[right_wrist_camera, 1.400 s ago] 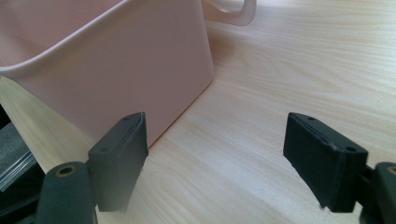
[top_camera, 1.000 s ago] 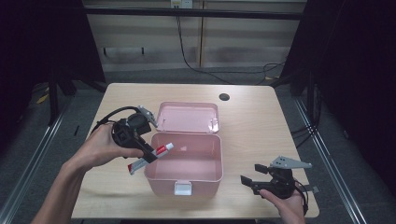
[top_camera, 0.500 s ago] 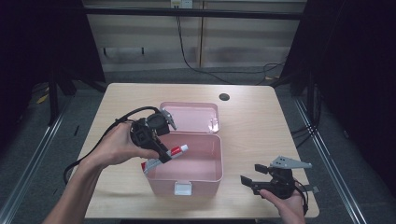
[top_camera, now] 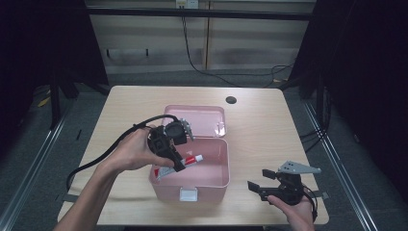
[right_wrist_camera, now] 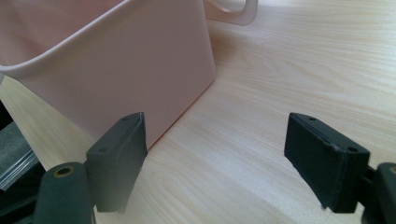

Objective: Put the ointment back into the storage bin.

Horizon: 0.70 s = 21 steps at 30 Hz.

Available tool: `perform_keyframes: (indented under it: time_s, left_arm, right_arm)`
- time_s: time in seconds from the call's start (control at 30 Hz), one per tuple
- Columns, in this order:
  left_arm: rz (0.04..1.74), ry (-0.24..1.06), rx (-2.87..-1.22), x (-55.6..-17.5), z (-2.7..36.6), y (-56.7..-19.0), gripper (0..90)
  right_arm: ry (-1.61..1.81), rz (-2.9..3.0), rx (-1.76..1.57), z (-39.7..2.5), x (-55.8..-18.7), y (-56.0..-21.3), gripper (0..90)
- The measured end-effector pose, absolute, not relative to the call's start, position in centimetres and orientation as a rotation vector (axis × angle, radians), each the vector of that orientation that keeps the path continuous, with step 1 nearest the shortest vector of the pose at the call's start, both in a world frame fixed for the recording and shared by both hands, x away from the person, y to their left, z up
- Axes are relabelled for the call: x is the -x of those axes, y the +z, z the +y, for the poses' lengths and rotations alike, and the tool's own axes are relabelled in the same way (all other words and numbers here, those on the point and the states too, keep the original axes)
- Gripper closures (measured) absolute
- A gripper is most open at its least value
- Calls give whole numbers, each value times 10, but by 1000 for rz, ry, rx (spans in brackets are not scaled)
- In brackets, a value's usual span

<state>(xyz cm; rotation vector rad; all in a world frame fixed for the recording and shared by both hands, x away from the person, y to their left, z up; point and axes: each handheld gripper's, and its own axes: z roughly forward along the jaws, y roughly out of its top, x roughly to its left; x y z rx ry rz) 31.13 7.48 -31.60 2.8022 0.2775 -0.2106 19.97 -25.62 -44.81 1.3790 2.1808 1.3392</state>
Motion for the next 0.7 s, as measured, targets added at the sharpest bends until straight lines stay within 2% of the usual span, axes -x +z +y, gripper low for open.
perform_keyframes:
  time_s: [0.33,0.7]
  left_arm:
    - [234,-276,-2827,-316,55,-339,706]
    - [185,-281,-2841,-316,44,-358,706]
  right_arm:
    - [1334,2190,-1375,-256,-199,-448,209]
    - [1334,2190,-1372,-256,-199,-448,208]
